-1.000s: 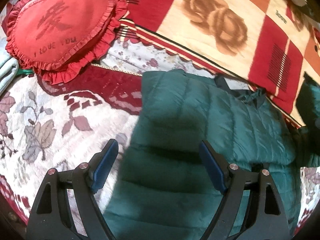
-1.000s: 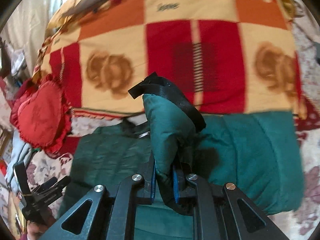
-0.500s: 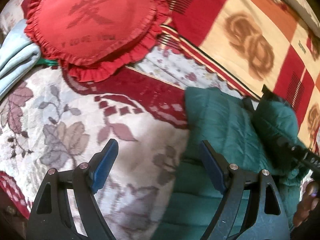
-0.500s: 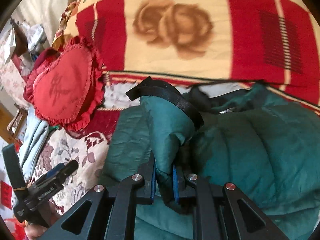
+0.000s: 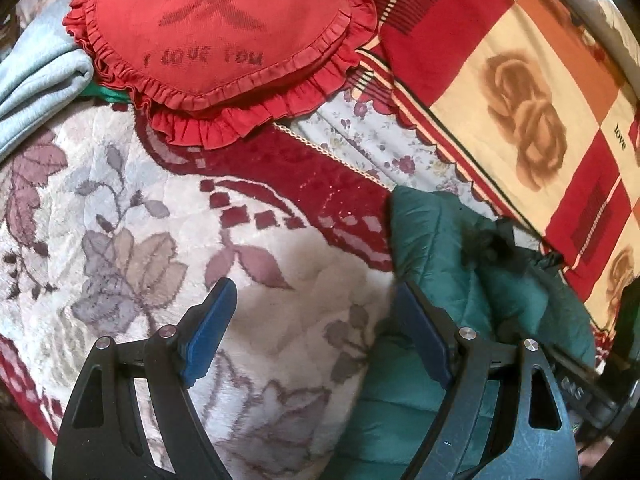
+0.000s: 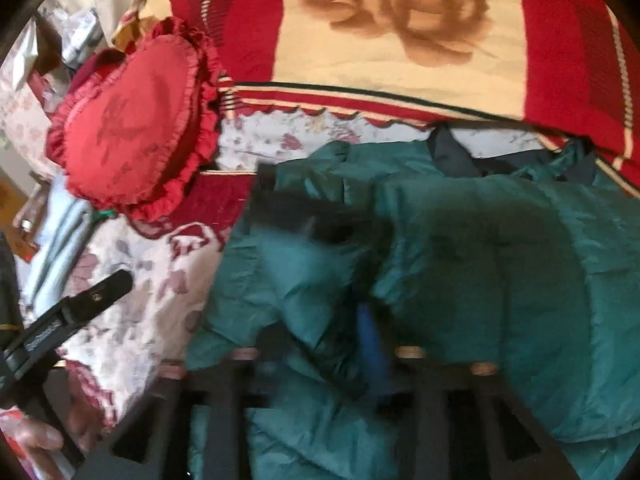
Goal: Fold large clothes
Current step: 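Release the sleeve with the right tool while the left tool moves to the jacket side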
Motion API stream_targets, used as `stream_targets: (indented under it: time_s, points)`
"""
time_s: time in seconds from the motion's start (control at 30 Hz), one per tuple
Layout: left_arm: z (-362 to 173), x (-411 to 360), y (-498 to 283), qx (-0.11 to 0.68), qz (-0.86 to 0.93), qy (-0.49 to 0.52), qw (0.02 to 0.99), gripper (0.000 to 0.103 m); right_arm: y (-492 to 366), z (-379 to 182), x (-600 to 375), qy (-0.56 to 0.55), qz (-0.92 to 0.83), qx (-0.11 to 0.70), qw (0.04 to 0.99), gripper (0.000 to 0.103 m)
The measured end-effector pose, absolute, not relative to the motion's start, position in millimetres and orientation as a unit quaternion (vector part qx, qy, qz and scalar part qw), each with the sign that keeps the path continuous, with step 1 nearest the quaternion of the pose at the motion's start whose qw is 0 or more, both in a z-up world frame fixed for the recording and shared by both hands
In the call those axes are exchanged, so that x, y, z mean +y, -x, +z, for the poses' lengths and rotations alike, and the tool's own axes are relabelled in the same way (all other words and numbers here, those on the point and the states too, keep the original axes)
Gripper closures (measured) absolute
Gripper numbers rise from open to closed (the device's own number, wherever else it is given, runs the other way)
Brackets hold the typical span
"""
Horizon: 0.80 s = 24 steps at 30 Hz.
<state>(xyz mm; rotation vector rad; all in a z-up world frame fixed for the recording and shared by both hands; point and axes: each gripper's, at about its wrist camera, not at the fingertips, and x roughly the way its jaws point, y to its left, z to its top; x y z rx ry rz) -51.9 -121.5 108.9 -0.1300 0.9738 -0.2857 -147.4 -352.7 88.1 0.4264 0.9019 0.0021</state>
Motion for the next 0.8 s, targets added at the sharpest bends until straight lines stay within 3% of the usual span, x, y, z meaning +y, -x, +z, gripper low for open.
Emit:
stream_targets:
  time_s: [0.07,0.37,0.6,0.8]
  points:
    - [111.3,-123.3,52.1,0.466,-0.142,0.067,0.871,0.020,151.4,94.2,-349.7,-0.211,0.014,0.422,0.882,0.037]
    - [119.1,-140.5,58.5,0.469,-0.165,0.075,0.865,0.020,175.6,116.0,-350.8,-0.179,0.002,0.400,0.899,0.037]
    - [124.9,-156.7,63.7,0.467,-0.172,0.068,0.865,0.020,164.7,87.8,-338.1,-0.105,-0.045,0.442,0.890,0.037]
    - [125.8,-166.7,65.9,0.470,-0.177,0.064,0.862,0.020,187.7,117.2,-349.2,-0.082,-0.040,0.411,0.907,0.037]
